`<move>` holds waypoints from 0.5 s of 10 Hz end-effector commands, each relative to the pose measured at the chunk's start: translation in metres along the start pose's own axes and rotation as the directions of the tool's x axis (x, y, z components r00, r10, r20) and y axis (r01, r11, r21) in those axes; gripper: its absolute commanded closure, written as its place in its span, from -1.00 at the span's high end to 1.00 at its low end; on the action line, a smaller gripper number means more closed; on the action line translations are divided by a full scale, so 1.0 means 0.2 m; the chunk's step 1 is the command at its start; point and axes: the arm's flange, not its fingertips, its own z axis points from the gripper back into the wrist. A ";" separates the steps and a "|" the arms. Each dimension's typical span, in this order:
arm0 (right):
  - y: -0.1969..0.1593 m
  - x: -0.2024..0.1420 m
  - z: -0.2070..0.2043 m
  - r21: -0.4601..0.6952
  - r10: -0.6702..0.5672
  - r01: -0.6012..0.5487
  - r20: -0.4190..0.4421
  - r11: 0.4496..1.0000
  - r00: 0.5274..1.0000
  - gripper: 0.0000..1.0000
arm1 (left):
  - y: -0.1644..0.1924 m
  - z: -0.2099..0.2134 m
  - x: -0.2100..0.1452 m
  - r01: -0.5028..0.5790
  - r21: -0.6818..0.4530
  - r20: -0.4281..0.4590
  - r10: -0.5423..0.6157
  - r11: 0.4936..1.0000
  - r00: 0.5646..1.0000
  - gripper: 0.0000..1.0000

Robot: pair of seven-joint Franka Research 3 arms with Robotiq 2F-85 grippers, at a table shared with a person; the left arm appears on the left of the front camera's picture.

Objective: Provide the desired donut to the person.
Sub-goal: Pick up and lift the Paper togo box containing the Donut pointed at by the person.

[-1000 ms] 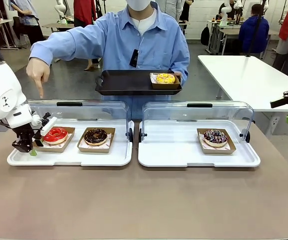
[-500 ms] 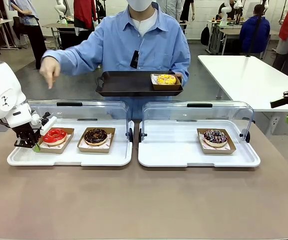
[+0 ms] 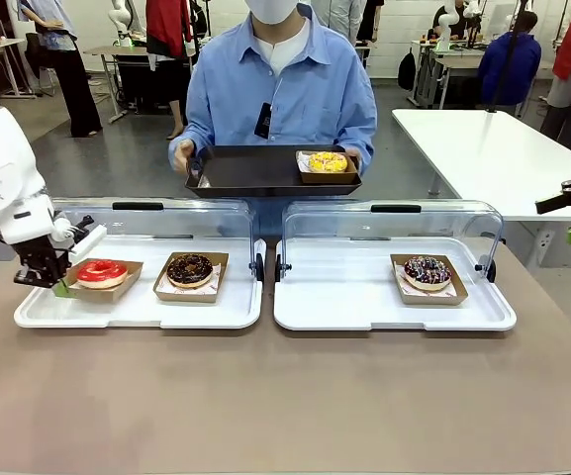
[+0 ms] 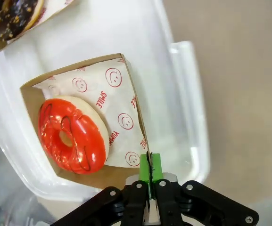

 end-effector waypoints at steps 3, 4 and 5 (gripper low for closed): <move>0.00 0.00 -0.01 0.000 -0.004 0.004 0.001 1.000 1.000 1.00 | -0.39 0.58 0.18 -0.059 -0.078 -0.020 0.057 0.995 0.998 -1.00; 0.00 0.00 -0.01 0.000 -0.004 0.004 0.001 1.000 1.000 1.00 | -0.47 0.70 0.22 -0.055 -0.053 -0.020 0.054 0.997 0.998 -1.00; 0.00 0.00 -0.01 0.000 -0.004 0.004 0.001 1.000 1.000 1.00 | -0.53 0.82 0.24 -0.052 -0.034 -0.017 0.051 0.998 0.999 -1.00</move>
